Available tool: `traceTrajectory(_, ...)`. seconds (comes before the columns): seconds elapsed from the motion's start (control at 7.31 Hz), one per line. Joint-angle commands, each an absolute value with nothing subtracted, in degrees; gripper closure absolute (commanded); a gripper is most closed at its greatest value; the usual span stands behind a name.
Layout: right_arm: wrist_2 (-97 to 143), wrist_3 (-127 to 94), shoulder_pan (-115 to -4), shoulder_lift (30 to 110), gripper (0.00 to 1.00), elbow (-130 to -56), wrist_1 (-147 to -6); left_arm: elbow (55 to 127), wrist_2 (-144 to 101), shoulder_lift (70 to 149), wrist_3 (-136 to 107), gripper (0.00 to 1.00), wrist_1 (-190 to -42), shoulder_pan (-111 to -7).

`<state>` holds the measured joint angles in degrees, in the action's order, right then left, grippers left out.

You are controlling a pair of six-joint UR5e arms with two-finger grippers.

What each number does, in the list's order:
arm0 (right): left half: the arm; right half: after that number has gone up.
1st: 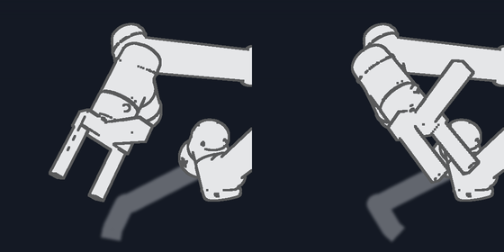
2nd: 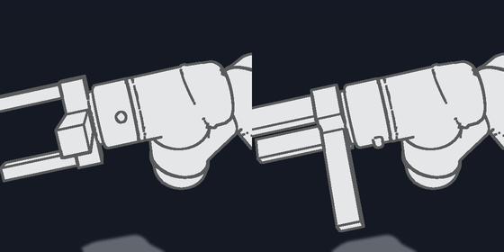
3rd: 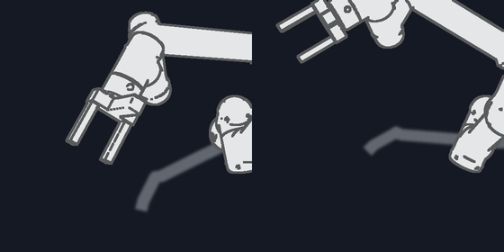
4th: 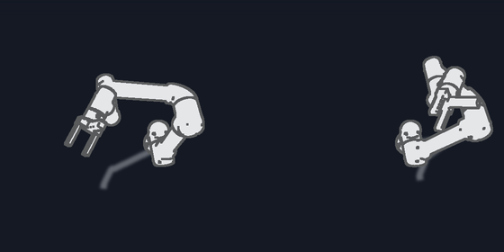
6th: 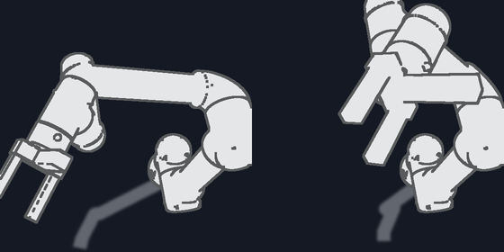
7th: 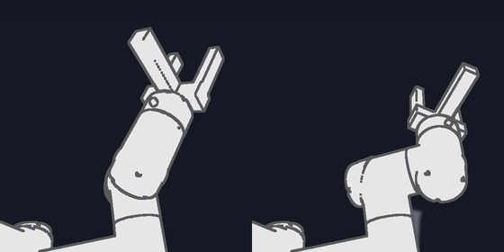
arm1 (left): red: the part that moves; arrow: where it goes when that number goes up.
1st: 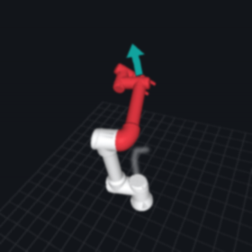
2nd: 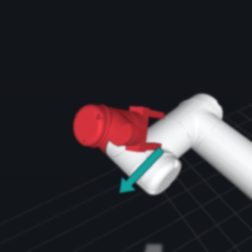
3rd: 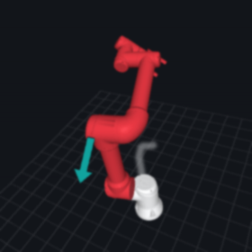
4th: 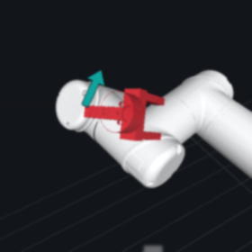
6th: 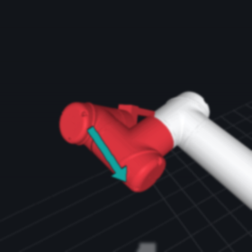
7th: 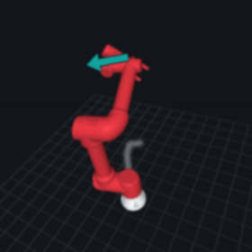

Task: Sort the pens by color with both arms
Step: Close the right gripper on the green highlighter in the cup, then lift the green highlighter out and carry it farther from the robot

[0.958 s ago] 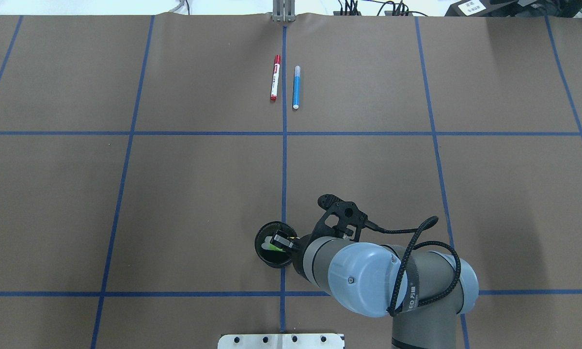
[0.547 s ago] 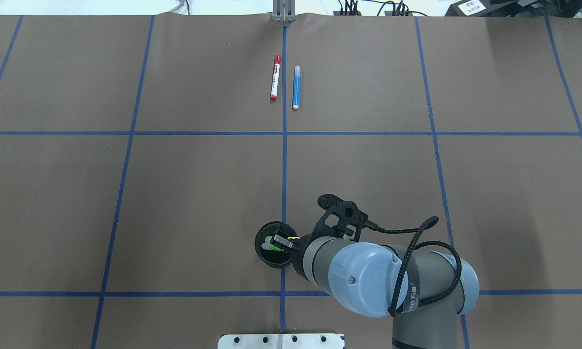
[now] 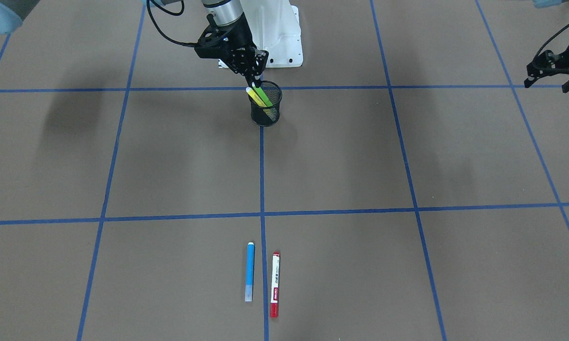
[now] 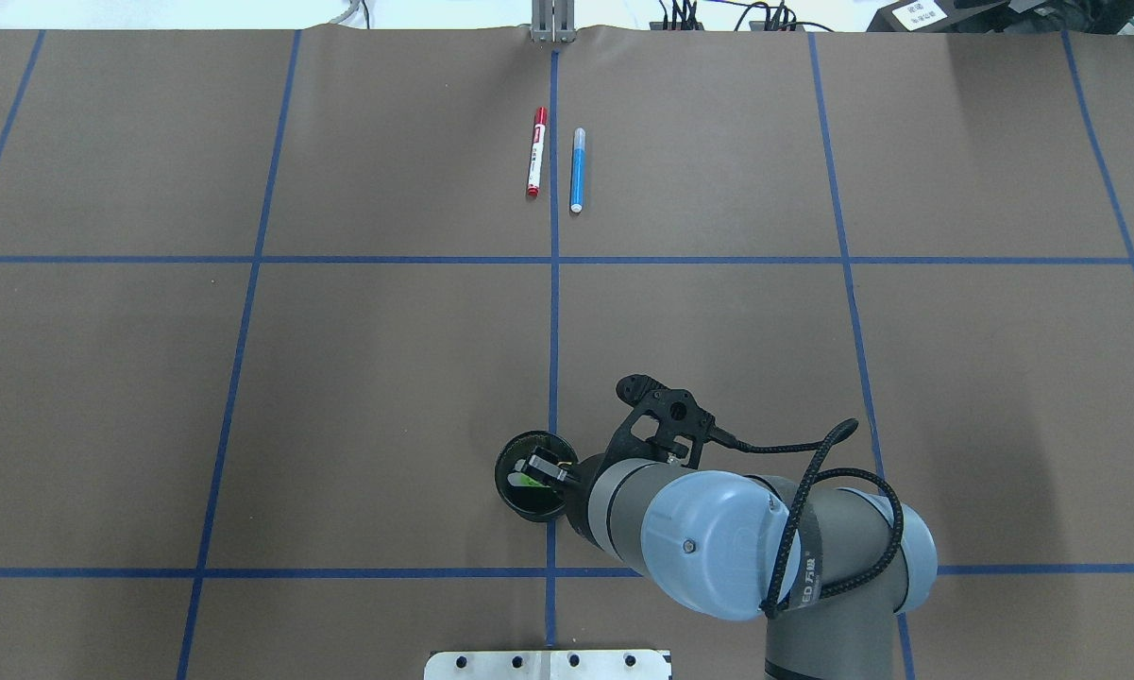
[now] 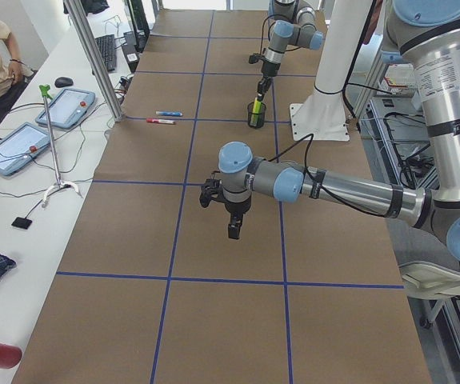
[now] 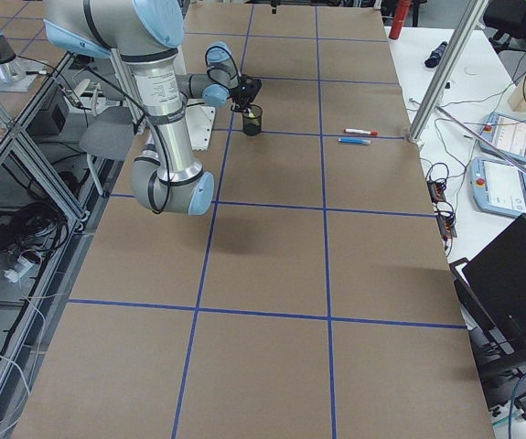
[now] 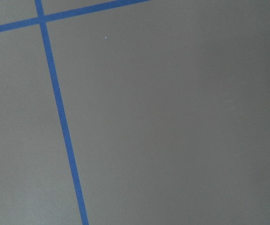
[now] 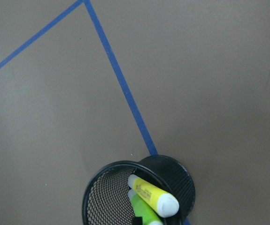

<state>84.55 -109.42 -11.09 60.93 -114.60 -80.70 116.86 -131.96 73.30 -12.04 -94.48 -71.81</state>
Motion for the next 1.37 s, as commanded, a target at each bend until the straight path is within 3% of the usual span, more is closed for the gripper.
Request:
traceTrajectory(0.0, 84.6, -109.4, -11.2, 60.8, 0.88, -115.7, -80.7, 116.8, -131.9, 73.3, -12.0, 0.00, -94.5, -71.8)
traceTrajectory(0.14, 84.6, -109.4, -11.5, 60.6, 0.95, -116.0, -80.7, 116.8, -131.9, 73.3, -12.0, 0.00, -94.5, -71.8)
traceTrajectory(0.55, 84.7, -109.3, -12.8, 61.3, 1.00, -120.0, -80.9, 116.8, -131.9, 73.4, -12.0, 0.00, -94.5, -71.8)
traceTrajectory(1.23, 85.3, -109.4, -16.9, 60.5, 1.00, -123.2, -80.9, 116.6, -131.9, 73.5, -12.0, 0.00, -94.5, -71.8)
